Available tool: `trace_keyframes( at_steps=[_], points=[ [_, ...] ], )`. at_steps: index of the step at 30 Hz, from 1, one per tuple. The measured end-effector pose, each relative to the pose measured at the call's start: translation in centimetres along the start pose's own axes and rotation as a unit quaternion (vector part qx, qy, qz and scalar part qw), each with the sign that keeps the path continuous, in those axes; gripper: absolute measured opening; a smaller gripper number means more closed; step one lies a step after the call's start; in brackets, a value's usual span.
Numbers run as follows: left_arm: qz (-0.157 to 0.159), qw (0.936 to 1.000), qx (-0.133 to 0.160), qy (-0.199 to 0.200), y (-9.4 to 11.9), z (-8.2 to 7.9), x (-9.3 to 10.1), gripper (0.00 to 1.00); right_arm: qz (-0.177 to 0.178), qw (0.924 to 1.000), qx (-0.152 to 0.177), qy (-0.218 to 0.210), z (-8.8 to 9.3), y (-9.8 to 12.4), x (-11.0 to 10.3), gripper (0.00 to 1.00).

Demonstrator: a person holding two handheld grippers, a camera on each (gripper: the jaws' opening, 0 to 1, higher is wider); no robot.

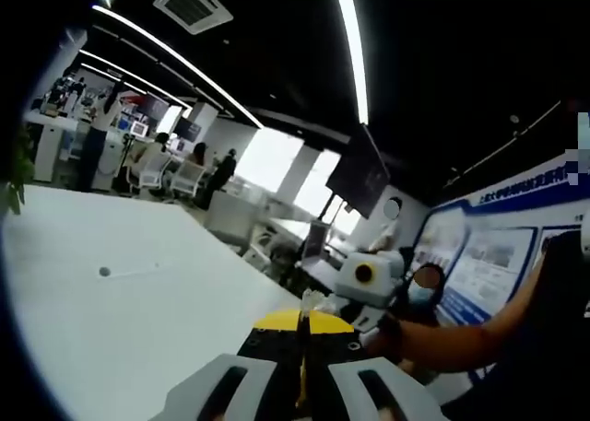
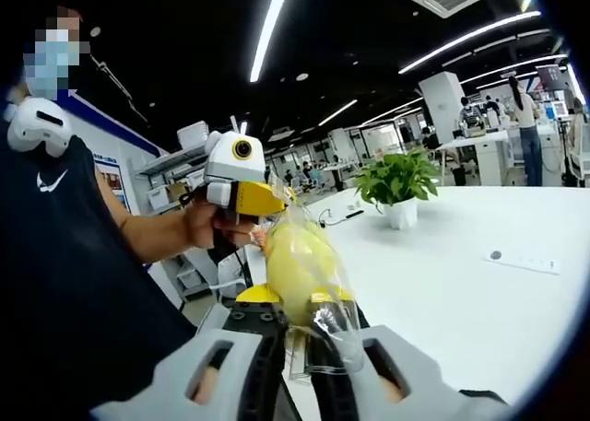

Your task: Compare the silicone blocks by pressing each to a similar depth, holding the contact briefly, and releasing to observe deformation and rebound differences across the visible hardness samples.

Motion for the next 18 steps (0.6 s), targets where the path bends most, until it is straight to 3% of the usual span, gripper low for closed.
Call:
trace_keyframes(
  at_steps=[6, 8, 11, 15, 18],
  points=[
    [0.000, 0.9998, 0.016, 0.008, 0.1, 0.0, 0.1, 0.00, -0.001, 0.9997, 0.017, -0.019, 0.2, -0.1, 0.1, 0.08],
    [0.020, 0.9979, 0.020, 0.059, 0.2, -0.1, 0.2, 0.00, -0.003, 0.9997, 0.025, -0.005, 0.4, -0.2, 0.0, 0.10],
    [0.016, 0.9990, 0.014, 0.040, 0.2, -0.2, -0.1, 0.00, -0.004, 0.9996, 0.029, -0.005, 0.6, -0.4, 0.0, 0.15],
    [0.021, 0.9989, 0.013, 0.041, 0.0, -0.1, -0.1, 0.00, 0.007, 0.9998, 0.020, 0.000, 1.2, -1.1, 0.0, 0.31],
    [0.022, 0.9990, 0.006, 0.038, -0.1, 0.0, -0.3, 0.00, 0.020, 0.9996, 0.018, 0.004, 1.6, -1.5, 0.1, 0.49]
  ],
)
Point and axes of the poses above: the point that each gripper's makers call its tool centre point, and the gripper's own axes: y roughly backward along the fingers, x roughly to its right, z roughly out of its underside, the point moved 9 cm from there along y, roughly backward along the fingers, and after that the axes turned 8 degrees about z, right-handed, at the moved point
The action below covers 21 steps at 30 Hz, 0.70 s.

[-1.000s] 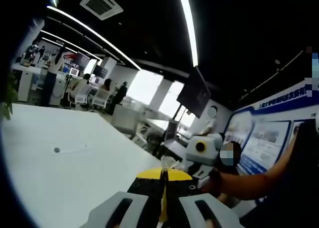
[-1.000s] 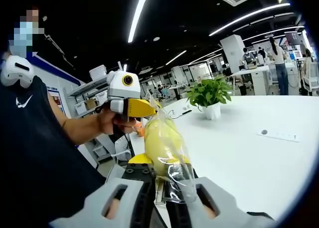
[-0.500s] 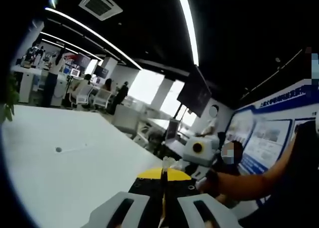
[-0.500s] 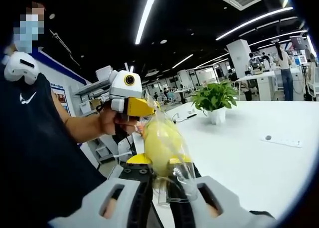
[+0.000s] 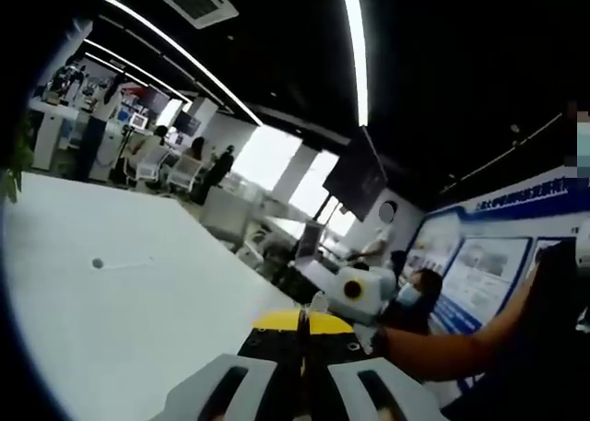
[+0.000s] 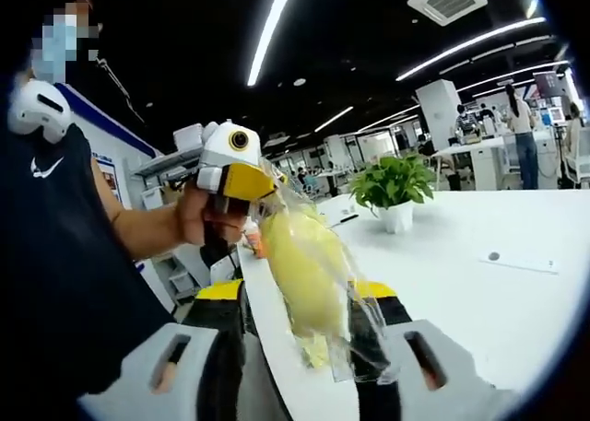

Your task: Compare the silicone blocks by pressing each to a similar depth, holding the contact briefly, and releasing to observe deformation and rebound differences across the visible hardness samples.

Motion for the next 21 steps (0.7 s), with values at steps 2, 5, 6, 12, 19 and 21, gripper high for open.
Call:
trace_keyframes(
  at_steps=[2, 5, 6, 12, 19, 21],
  points=[
    [0.000, 1.0000, 0.000, 0.002, 0.0, 0.0, -0.2, 0.00, 0.014, 0.9999, 0.003, 0.003, 0.1, 0.0, 0.2, 0.63],
    [-0.001, 1.0000, 0.002, 0.004, 0.0, -0.1, -0.3, 0.00, 0.043, 0.9991, -0.005, 0.004, 0.4, 0.2, 0.9, 0.78],
    [-0.001, 1.0000, 0.002, 0.004, -0.1, -0.1, -0.3, 0.00, 0.049, 0.9988, -0.003, 0.002, 0.3, 0.4, 1.1, 0.82],
    [-0.005, 0.9999, 0.009, 0.011, 0.1, -0.5, -0.6, 0.00, 0.080, 0.9966, 0.021, 0.005, -0.2, 1.7, 1.8, 0.96],
    [-0.018, 0.9994, 0.022, 0.021, 0.0, -0.7, -1.0, 0.00, 0.105, 0.9942, 0.014, 0.019, -0.2, 3.0, 2.4, 0.96],
    [-0.022, 0.9992, 0.022, 0.026, -0.2, -0.4, -1.3, 0.00, 0.110, 0.9937, 0.013, 0.015, 0.0, 3.3, 2.5, 0.96]
  ],
)
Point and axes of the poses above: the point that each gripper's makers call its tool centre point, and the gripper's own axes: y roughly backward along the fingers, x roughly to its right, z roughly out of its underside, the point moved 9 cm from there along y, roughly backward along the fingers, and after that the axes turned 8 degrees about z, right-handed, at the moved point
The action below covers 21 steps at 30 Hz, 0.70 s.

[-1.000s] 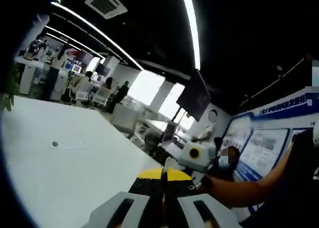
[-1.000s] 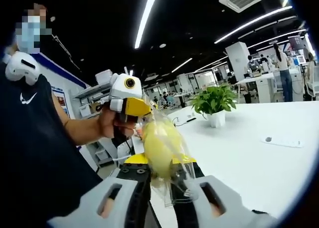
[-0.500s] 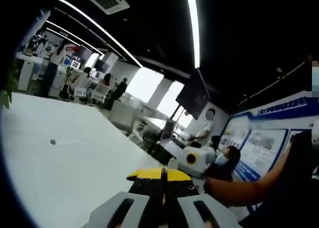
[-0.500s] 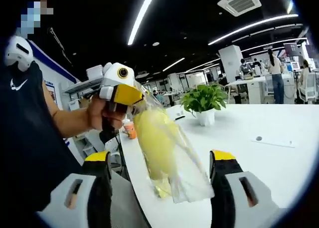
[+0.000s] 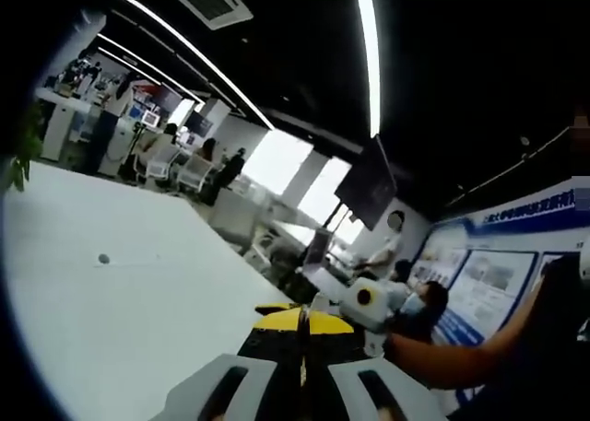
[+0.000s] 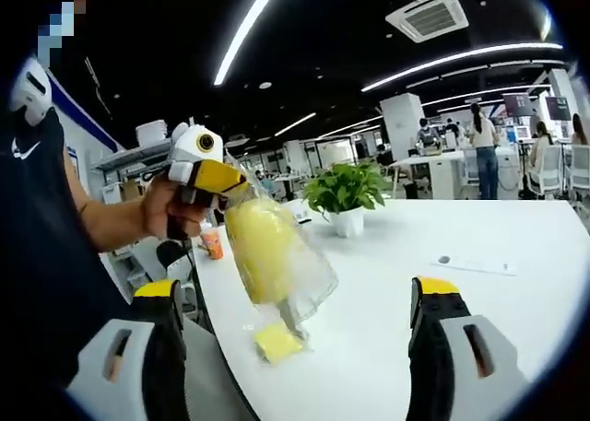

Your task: Compare the silicone blocks by pressing each to a similar depth, holding the contact briefly, and releasing to observe deformation and rebound differences across the visible hardness samples.

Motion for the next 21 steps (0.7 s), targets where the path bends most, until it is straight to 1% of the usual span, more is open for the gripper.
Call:
trace_keyframes(
  at_steps=[1, 4, 7, 9, 11, 16, 18, 19, 21],
  points=[
    [-0.008, 1.0000, 0.001, 0.001, -0.1, 0.2, -0.3, 0.00, 0.008, 1.0000, 0.000, -0.004, 0.2, 0.2, 0.3, 0.96],
    [-0.017, 0.9998, 0.006, 0.009, -0.4, 1.0, -1.1, 0.00, 0.024, 0.9997, 0.005, -0.007, 0.8, 0.9, 0.6, 0.96],
    [-0.027, 0.9993, 0.013, 0.022, -0.4, 1.8, -1.9, 0.00, 0.052, 0.9985, 0.006, -0.017, 1.8, 1.7, 1.3, 0.96],
    [-0.028, 0.9990, 0.015, 0.030, -0.4, 2.1, -2.3, 0.00, 0.059, 0.9977, 0.011, -0.030, 2.6, 2.1, 1.7, 0.96],
    [-0.032, 0.9987, 0.014, 0.036, -0.5, 2.7, -2.9, 0.00, 0.067, 0.9973, 0.008, -0.030, 3.1, 2.4, 1.7, 0.96],
    [-0.041, 0.9982, 0.015, 0.042, -0.6, 3.9, -3.8, 0.00, 0.082, 0.9959, -0.008, -0.037, 4.7, 3.0, 1.9, 0.96],
    [-0.049, 0.9977, 0.022, 0.042, -0.7, 4.5, -4.4, 0.00, 0.089, 0.9954, -0.011, -0.033, 5.2, 3.2, 2.0, 0.96],
    [-0.050, 0.9972, 0.024, 0.050, -0.8, 4.9, -4.7, 0.00, 0.093, 0.9951, -0.012, -0.032, 5.5, 3.3, 2.2, 0.96],
    [-0.058, 0.9970, 0.026, 0.044, -0.9, 5.6, -5.2, 0.00, 0.101, 0.9945, -0.011, -0.026, 6.1, 3.5, 2.4, 0.96]
  ],
)
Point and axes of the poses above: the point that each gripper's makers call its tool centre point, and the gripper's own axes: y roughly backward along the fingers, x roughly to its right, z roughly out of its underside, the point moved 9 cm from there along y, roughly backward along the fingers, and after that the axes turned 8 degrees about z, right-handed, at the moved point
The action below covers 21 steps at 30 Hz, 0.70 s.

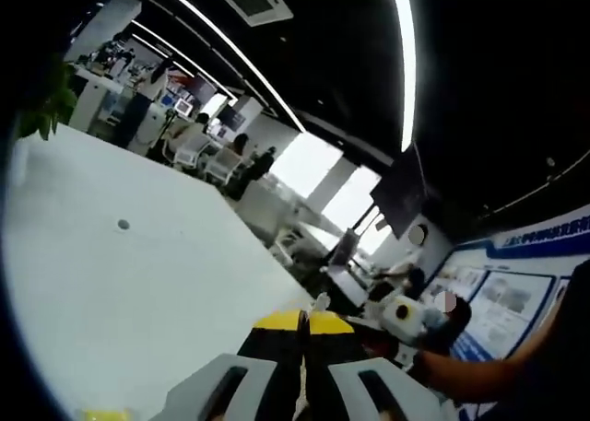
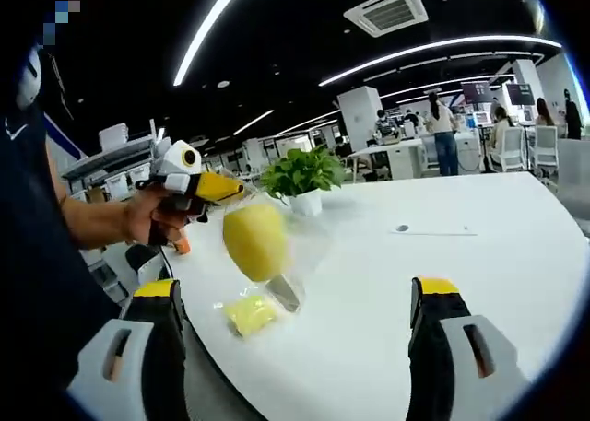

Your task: Compare the silicone blocks by pressing each to a similar depth, holding the contact briefly, and releasing to observe deformation and rebound differences across the visible hardness samples.

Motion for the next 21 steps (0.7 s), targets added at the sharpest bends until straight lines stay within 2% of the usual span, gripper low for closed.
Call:
trace_keyframes(
  at_steps=[4, 5, 6, 8, 11, 14, 17, 21],
  points=[
    [-0.011, 0.9999, -0.001, 0.002, -0.3, 1.2, -1.1, 0.00, 0.020, 0.9998, 0.008, 0.003, 1.2, 0.6, 0.3, 0.96],
    [-0.012, 0.9998, -0.001, 0.015, -0.3, 1.7, -1.4, 0.00, 0.022, 0.9997, 0.011, 0.004, 1.6, 0.8, 0.3, 0.96],
    [-0.013, 0.9997, -0.001, 0.019, -0.4, 2.0, -1.6, 0.00, 0.025, 0.9996, 0.010, 0.008, 2.1, 0.9, 0.4, 0.96],
    [-0.017, 0.9993, 0.002, 0.034, -0.5, 2.7, -1.9, 0.00, 0.038, 0.9992, -0.011, 0.000, 3.4, 1.0, 0.9, 0.96],
    [-0.010, 0.9991, -0.004, 0.042, -0.9, 4.2, -2.2, 0.00, 0.055, 0.9985, -0.004, 0.004, 4.2, 1.3, 1.2, 0.96],
    [-0.010, 0.9983, -0.008, 0.057, -1.1, 5.1, -2.5, 0.00, 0.061, 0.9981, 0.000, -0.001, 4.5, 1.4, 1.2, 0.96],
    [-0.010, 0.9964, -0.001, 0.085, -1.3, 5.9, -3.0, 0.00, 0.067, 0.9976, 0.002, 0.017, 4.5, 1.5, 0.9, 0.96],
    [-0.017, 0.9909, 0.001, 0.133, -1.4, 7.5, -4.2, 0.00, 0.058, 0.9977, -0.018, 0.029, 4.9, 1.4, 0.6, 0.96]
  ],
)
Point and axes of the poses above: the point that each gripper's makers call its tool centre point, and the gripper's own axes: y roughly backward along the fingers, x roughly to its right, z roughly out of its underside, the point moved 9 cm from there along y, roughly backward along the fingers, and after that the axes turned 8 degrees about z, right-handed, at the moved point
